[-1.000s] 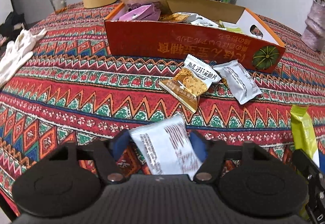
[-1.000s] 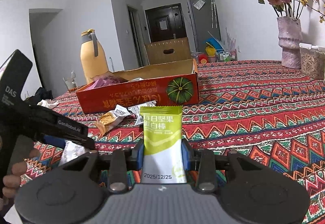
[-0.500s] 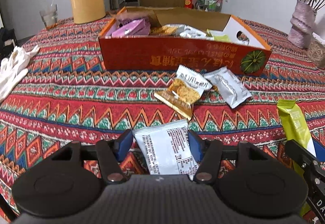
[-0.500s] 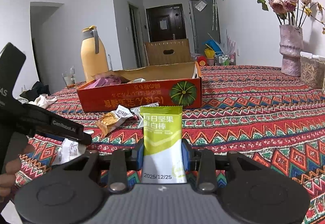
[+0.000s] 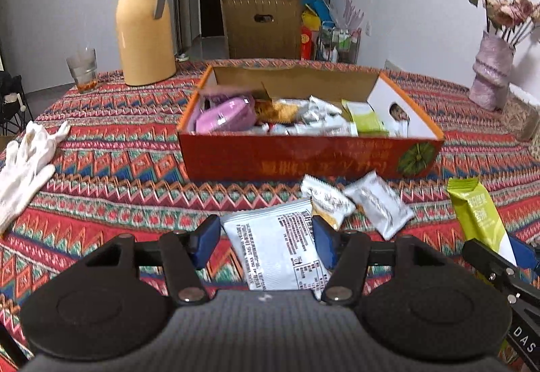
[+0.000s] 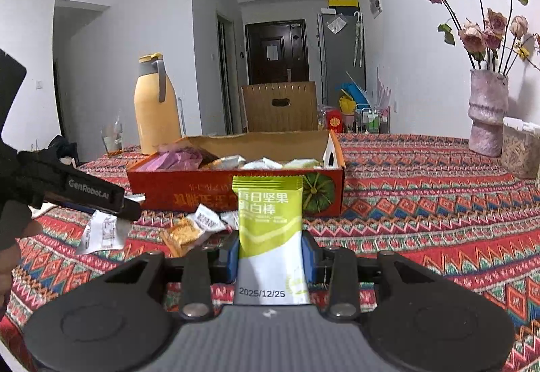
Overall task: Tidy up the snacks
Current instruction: 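Carry both packets over the box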
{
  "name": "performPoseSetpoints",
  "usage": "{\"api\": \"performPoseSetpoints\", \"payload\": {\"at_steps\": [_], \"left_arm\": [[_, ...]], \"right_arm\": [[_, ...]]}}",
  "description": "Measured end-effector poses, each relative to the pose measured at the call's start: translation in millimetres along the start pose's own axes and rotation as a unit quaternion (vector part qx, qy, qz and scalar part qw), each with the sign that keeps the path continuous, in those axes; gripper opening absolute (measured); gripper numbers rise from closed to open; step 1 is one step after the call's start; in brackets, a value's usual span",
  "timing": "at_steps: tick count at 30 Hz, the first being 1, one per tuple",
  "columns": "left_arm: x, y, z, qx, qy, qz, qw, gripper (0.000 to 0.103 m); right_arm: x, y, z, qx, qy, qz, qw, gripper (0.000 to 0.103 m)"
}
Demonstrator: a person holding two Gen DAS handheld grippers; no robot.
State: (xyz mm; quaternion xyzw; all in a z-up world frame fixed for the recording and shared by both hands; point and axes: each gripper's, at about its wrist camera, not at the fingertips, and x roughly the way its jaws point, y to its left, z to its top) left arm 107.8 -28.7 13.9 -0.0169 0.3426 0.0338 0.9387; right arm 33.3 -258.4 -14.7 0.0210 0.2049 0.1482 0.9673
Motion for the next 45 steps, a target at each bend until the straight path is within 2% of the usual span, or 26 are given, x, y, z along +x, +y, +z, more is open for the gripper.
{"api": "performPoseSetpoints", "payload": {"at_steps": [16, 34, 45], "left_arm": [[12, 18, 61, -0.017, -0.039, -0.014, 0.9990, 0.060], [65, 31, 118, -0.052, -0.042, -0.014, 0.9976, 0.060], [105, 37, 130, -0.074, -0.032, -0.015, 0.9966, 0.060]], "right_arm": [[42, 9, 50, -0.014, -0.021, -0.021, 0.999, 0.035], [117, 14, 107, -0.036, -0.027, -0.027, 0.999, 0.035], [162, 9, 122, -0.040, -0.021, -0.032, 0.998, 0.035]]}}
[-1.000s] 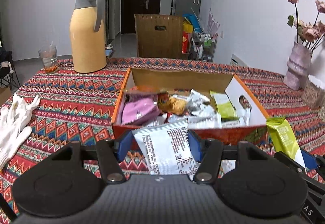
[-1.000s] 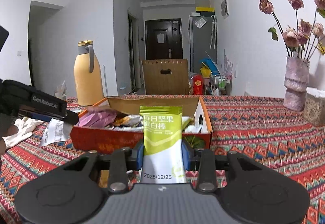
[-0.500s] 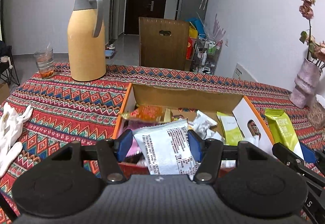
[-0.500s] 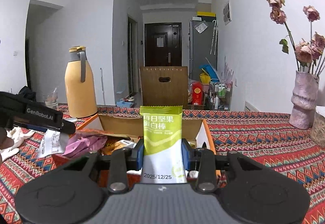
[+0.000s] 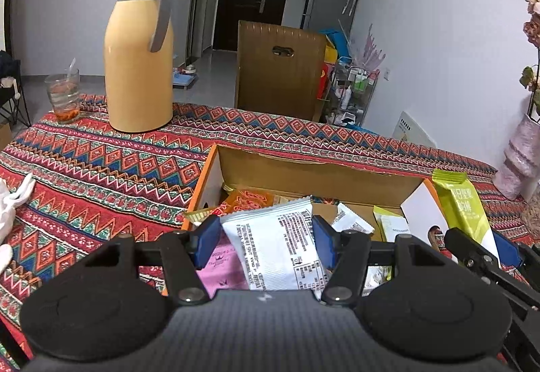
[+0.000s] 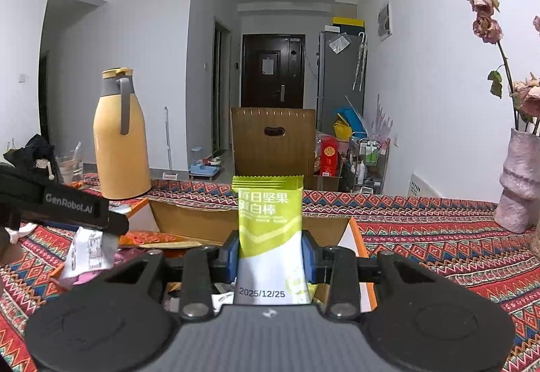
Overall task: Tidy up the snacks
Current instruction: 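Carry both packets over the box, then lower both packets into the box and open both grippers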
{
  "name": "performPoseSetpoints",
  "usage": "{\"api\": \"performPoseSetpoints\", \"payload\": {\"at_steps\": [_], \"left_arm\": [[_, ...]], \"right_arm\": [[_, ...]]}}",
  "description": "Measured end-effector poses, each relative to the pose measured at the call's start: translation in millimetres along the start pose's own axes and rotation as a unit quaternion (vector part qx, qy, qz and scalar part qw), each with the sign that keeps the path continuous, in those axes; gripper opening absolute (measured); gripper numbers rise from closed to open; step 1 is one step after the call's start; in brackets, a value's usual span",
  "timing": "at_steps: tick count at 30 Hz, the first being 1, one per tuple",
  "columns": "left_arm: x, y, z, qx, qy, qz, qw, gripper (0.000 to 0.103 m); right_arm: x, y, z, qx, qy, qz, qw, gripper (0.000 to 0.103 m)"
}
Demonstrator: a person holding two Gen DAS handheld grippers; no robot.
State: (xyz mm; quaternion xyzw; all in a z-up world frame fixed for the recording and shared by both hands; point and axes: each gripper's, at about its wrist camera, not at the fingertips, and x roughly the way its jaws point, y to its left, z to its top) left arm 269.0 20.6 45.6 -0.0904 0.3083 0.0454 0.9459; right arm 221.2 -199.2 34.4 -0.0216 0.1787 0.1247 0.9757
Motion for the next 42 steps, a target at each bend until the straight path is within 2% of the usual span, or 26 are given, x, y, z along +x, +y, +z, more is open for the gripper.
{"api": "performPoseSetpoints", "payload": {"at_steps": [8, 16, 27, 32, 34, 36, 38, 39, 42], "left_arm": [[23, 6, -5, -0.005, 0.009, 0.000, 1.0000, 0.060], [27, 1, -9, 0.015, -0.005, -0.007, 0.9999, 0.060], [29, -6, -17, 0.026, -0.027, -0.024, 0.9990, 0.061], [31, -6, -18, 0.023, -0.026, -0.036, 0.9987, 0.070], [30, -6, -18, 0.021, -0.027, -0.038, 0.9987, 0.081], [27, -5, -18, 0.019, -0.034, -0.034, 0.9987, 0.089], [23, -4, -18, 0.019, -0.041, -0.030, 0.9985, 0.098], [21, -3, -18, 0.018, -0.045, -0.030, 0.9984, 0.102], [16, 0, -16, 0.013, -0.052, -0.034, 0.9980, 0.103]], "right_arm": [[28, -1, -7, 0.012, 0.003, -0.005, 1.000, 0.035], [48, -8, -19, 0.026, 0.022, 0.007, 0.999, 0.035], [57, -10, -27, 0.030, 0.035, -0.003, 0.999, 0.036], [60, -10, -27, 0.032, 0.038, -0.001, 0.999, 0.038], [60, -11, -27, 0.035, 0.039, 0.000, 0.999, 0.040], [58, -13, -26, 0.038, 0.035, 0.002, 0.999, 0.044], [55, -15, -26, 0.044, 0.029, 0.003, 0.999, 0.068], [53, -16, -26, 0.046, 0.025, 0.002, 0.999, 0.073], [48, -18, -24, 0.052, 0.016, 0.002, 0.999, 0.091]]}}
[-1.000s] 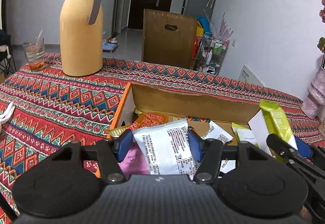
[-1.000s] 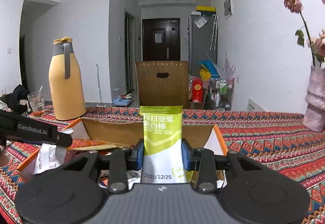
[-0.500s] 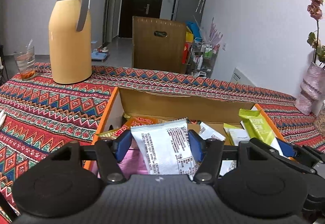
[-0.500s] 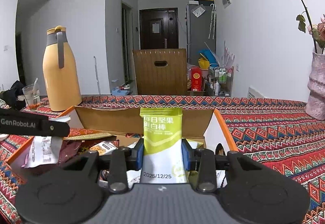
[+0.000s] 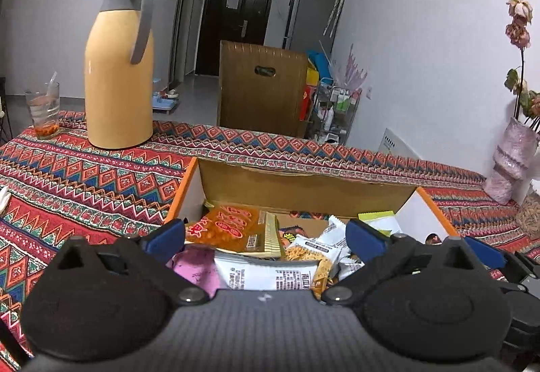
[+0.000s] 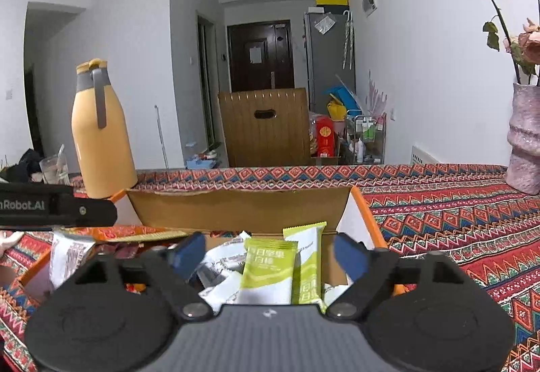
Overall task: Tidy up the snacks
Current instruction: 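Lower both packets into the box and open both grippers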
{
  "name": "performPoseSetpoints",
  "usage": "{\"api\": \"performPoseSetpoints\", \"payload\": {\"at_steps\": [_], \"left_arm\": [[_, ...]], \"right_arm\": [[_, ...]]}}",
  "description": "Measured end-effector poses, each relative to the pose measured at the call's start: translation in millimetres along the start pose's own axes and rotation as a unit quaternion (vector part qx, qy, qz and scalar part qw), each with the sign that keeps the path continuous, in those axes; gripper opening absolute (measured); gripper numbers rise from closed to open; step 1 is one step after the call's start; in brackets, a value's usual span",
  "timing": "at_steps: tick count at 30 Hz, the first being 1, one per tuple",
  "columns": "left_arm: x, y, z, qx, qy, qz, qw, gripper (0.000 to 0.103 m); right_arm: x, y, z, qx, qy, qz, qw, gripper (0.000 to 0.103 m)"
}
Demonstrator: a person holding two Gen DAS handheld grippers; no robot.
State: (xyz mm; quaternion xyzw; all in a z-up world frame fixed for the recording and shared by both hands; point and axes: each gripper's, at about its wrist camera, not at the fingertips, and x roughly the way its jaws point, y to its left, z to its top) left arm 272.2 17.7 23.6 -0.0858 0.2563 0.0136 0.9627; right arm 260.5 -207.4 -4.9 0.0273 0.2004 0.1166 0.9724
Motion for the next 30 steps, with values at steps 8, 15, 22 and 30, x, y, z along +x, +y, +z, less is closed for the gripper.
{"api": "performPoseSetpoints", "payload": {"at_steps": [8, 15, 22, 30], "left_arm": [[-5, 1, 1, -0.004, -0.003, 0.003, 1.0000, 0.103], [-7, 0, 1, -0.004, -0.003, 0.006, 1.0000, 0.103], [-21, -4, 4, 0.003, -0.016, 0.004, 0.9999, 0.103], [-44, -10, 11, 0.004, -0.022, -0.002, 0.9997, 0.103]], "right_arm": [[-9, -5, 2, 0.014, -0.010, 0.002, 1.000, 0.103], [-11, -3, 2, 0.014, -0.008, -0.004, 1.000, 0.103], [-23, 1, 9, 0.004, -0.018, -0.014, 1.000, 0.103], [-49, 6, 19, -0.012, -0.030, -0.013, 0.999, 0.103]]}}
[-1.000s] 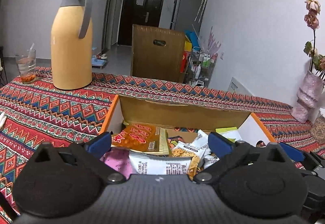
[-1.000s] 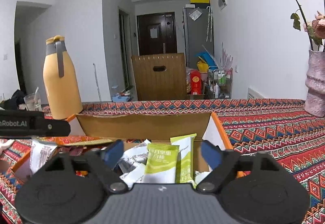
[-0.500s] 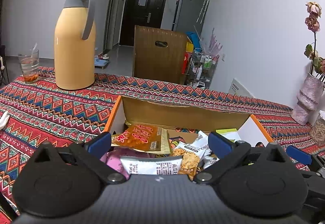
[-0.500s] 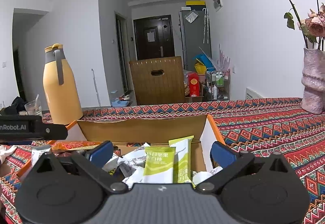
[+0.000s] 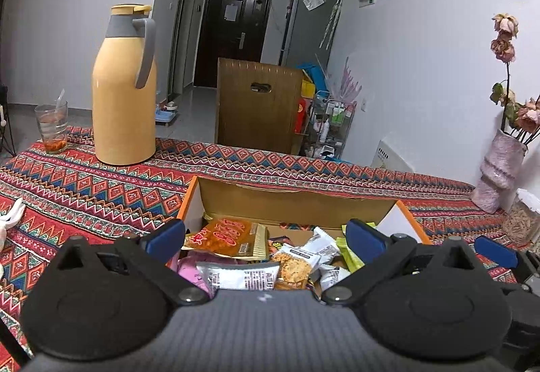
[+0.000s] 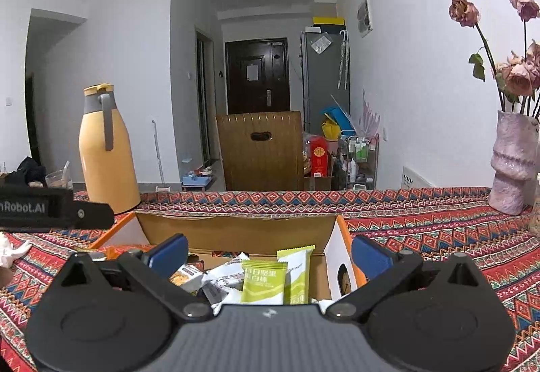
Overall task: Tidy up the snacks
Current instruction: 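Lower both packets into the box and open both grippers, then move both tools back to the loose packets beside the box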
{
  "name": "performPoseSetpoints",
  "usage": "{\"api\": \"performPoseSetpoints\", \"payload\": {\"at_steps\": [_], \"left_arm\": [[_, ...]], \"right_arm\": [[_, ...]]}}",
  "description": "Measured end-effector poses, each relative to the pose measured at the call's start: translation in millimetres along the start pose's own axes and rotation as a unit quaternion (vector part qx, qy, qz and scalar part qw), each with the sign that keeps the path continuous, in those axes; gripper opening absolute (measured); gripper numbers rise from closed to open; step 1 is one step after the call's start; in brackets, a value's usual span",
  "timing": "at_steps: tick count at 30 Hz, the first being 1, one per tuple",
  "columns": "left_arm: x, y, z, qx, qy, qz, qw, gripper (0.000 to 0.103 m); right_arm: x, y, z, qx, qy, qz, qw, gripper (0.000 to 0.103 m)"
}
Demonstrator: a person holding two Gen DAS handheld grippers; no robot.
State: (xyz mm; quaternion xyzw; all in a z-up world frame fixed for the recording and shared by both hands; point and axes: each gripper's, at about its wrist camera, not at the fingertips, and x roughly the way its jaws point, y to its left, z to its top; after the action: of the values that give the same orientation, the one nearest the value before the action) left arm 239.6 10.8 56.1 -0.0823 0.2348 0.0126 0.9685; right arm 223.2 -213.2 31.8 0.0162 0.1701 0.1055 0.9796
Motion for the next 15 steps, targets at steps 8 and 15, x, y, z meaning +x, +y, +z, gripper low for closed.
{"api": "performPoseSetpoints", "payload": {"at_steps": [8, 15], "left_arm": [[-24, 3, -2, 0.006, 0.000, 0.007, 1.0000, 0.103], [-38, 10, -14, 0.017, 0.011, 0.015, 0.9997, 0.103]], "right_arm": [[-25, -1, -4, 0.000, 0.003, -0.001, 1.000, 0.103], [-42, -2, -17, -0.003, 0.019, 0.000, 1.000, 0.103]]}}
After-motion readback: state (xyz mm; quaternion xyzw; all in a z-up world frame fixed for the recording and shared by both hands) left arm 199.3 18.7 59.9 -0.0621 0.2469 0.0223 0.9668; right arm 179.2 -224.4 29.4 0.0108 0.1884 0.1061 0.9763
